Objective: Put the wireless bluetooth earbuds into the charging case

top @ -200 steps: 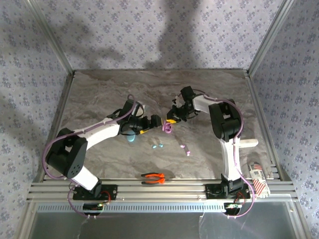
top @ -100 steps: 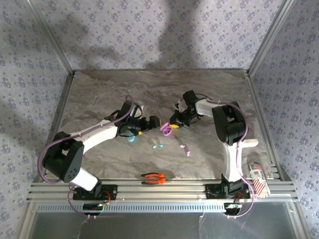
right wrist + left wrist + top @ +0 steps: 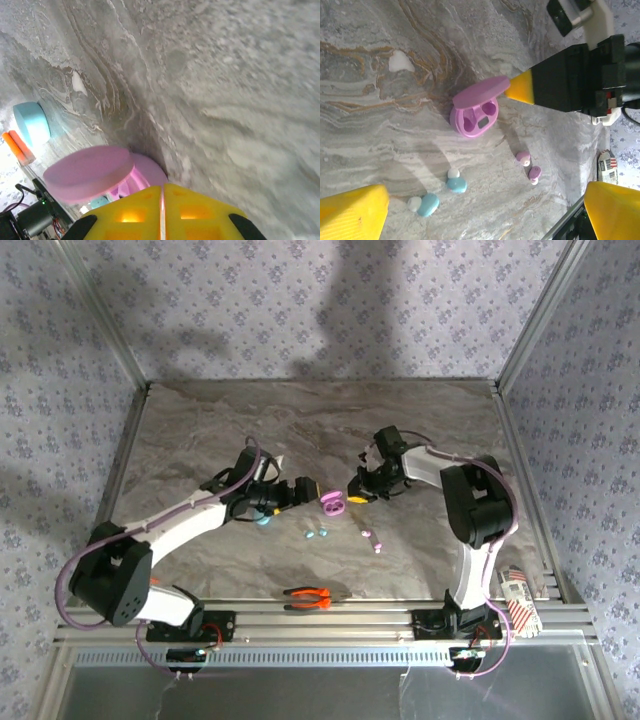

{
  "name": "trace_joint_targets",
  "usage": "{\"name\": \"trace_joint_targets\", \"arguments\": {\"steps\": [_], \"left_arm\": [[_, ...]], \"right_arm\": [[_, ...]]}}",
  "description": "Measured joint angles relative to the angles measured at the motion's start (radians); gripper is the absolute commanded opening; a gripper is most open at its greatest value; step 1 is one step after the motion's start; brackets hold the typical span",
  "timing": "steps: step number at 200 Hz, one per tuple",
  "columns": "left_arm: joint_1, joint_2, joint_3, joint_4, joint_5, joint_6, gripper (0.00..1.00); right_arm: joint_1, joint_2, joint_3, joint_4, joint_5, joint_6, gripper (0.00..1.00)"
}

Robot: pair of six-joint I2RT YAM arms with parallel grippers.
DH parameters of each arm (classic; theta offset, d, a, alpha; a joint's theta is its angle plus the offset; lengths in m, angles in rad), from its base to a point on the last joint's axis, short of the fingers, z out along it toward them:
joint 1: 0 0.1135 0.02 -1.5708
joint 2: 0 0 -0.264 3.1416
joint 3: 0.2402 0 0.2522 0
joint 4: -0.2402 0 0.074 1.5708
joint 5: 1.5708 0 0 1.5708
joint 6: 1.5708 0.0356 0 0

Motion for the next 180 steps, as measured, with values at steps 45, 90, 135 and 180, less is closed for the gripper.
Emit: {"name": "trace_joint_targets", "arguments": {"steps": [45,90,135,180], "left_arm": [[-0.084,-0.124,-0.051,-0.048,-0.018,0.000,1.00],[-0.202,-0.219,-0.114,-0.100,-0.070,-0.008,1.00],[-0.232,-0.269,-0.224,-0.092,-0.163,-0.077,1.00],[-0.232,-0.272,-0.214,-0.111,-0.246,-0.087,1.00]], "right_arm": [[0.010,-0.223,-0.093,-0.060,0.093,0.000,0.31],[0.061,-0.451,-0.201,-0.152,0.210,0.003,0.40],[0.137,-0.564,-0.316,-0.202,0.341,0.027,0.42],[0.167,-0.567,-0.363,-0.224,0.445,0.042,0.41]]}}
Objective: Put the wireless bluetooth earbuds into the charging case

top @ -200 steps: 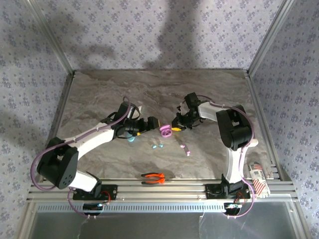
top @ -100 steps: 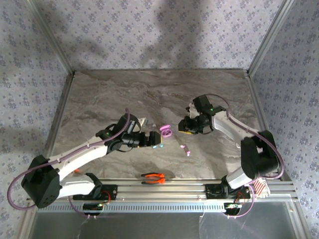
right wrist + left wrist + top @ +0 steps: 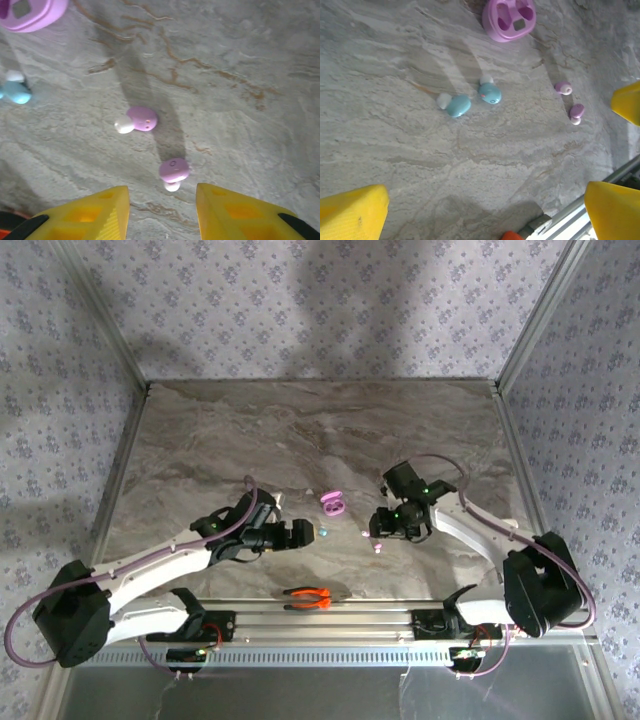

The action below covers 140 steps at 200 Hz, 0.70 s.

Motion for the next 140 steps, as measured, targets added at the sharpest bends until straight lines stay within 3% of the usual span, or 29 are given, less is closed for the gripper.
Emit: {"name": "trace_joint_targets", "arguments": {"steps": [47,98,140], "left_arm": [[0.000,0.010,0.040,-0.011,-0.061,0.005,1.00],[0.002,0.074,0.077,0.004,-0.073,0.014,1.00],[0.014,0.093,0.077,0.008,-0.072,0.019,1.00]], "right_arm": [[0.013,0.052,0.000,0.000,0.075,-0.004,0.34],[0.084,0.080,0.000,-0.013,0.120,0.001,0.34],[0.122,0.094,0.000,-0.019,0.137,0.015,0.44]]}}
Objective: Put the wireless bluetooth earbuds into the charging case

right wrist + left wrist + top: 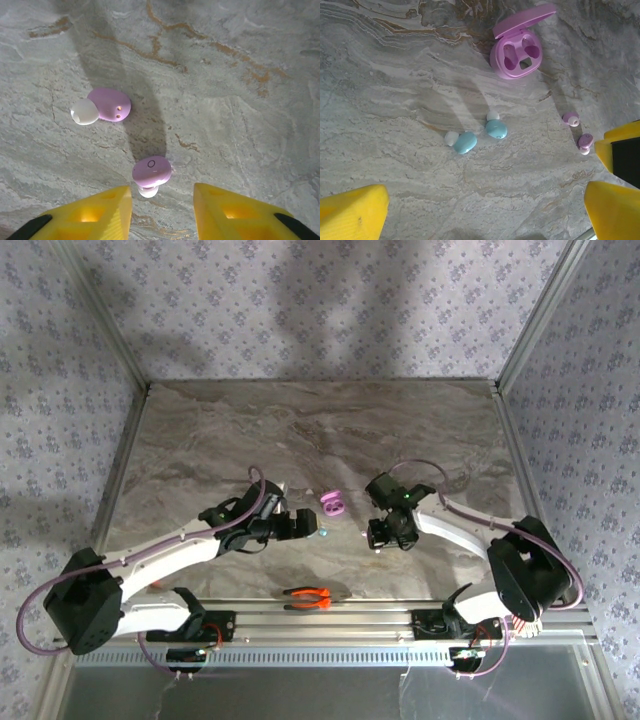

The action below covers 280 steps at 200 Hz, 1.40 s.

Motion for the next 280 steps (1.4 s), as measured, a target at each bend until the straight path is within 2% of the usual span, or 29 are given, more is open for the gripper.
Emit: {"name": "trace_joint_targets", "arguments": {"steps": [28,60,156,223,280], "left_arm": [[0.010,0.003,0.000,0.006,0.000,0.000,1.00],[0.016,0.003,0.000,0.009,0.000,0.000,1.00],[0.021,0.003,0.000,0.016,0.008,0.000,1.00],[0.021,0.017,0.000,0.029,0.019,0.000,1.00],[0.021,0.028,0.000,0.063,0.039,0.000,1.00]], "right_arm": [[0.018,-0.005,0.000,-0.005,0.013,0.022,0.53],[0.045,-0.008,-0.002,-0.007,0.034,0.039,0.58],[0.131,0.095,0.016,-0.055,0.175,0.065,0.60],[0.134,0.109,0.040,-0.132,0.259,0.092,0.60],[0.101,0.055,0.040,-0.166,0.267,0.090,0.59]]}}
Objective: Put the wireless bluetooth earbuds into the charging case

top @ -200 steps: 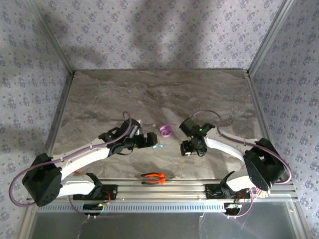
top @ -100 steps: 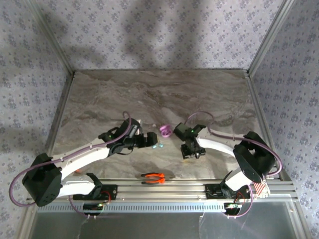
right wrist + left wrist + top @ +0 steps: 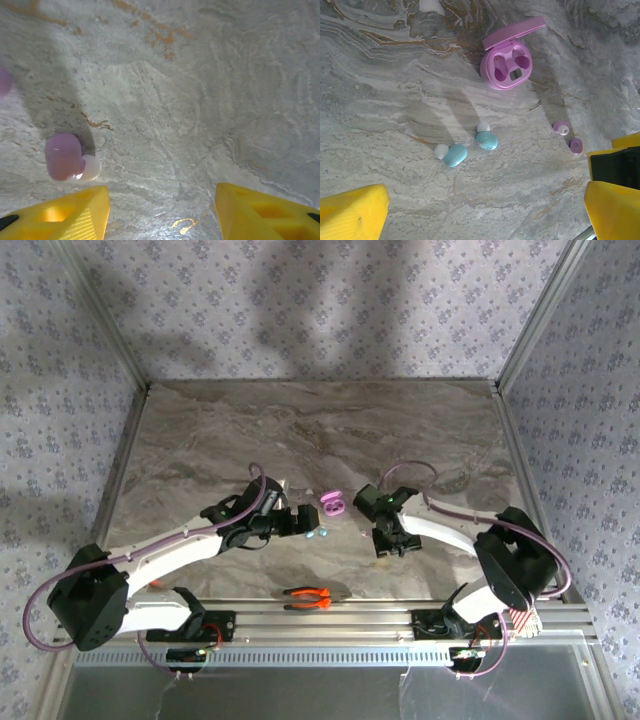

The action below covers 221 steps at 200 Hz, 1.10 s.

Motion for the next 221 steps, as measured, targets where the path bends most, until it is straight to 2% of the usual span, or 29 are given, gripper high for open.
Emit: {"name": "trace_joint_targets", "arguments": {"steps": [23,39,63,93,159,221], "left_arm": [[0.000,0.000,0.000,0.002,0.003,0.000,1.00],[0.000,-0.002,0.000,0.002,0.002,0.000,1.00],[0.014,-0.010,-0.003,0.001,0.003,0.000,1.00],[0.039,-0.020,-0.009,0.001,0.003,0.000,1.00],[0.071,-0.041,-0.028,0.001,0.013,0.001,1.00],[0.085,-0.063,-0.059,0.001,0.029,0.000,1.00]], "right_arm": [[-0.002,-0.066,0.013,-0.010,-0.010,-0.002,0.56],[-0.004,-0.091,0.029,-0.011,-0.015,-0.002,0.49],[-0.018,-0.093,0.042,0.002,-0.028,-0.003,0.40],[-0.026,-0.061,0.052,0.037,-0.041,0.001,0.34],[-0.006,0.085,0.100,0.103,-0.057,0.001,0.25],[0.013,0.144,0.110,0.113,-0.055,0.002,0.23]]}}
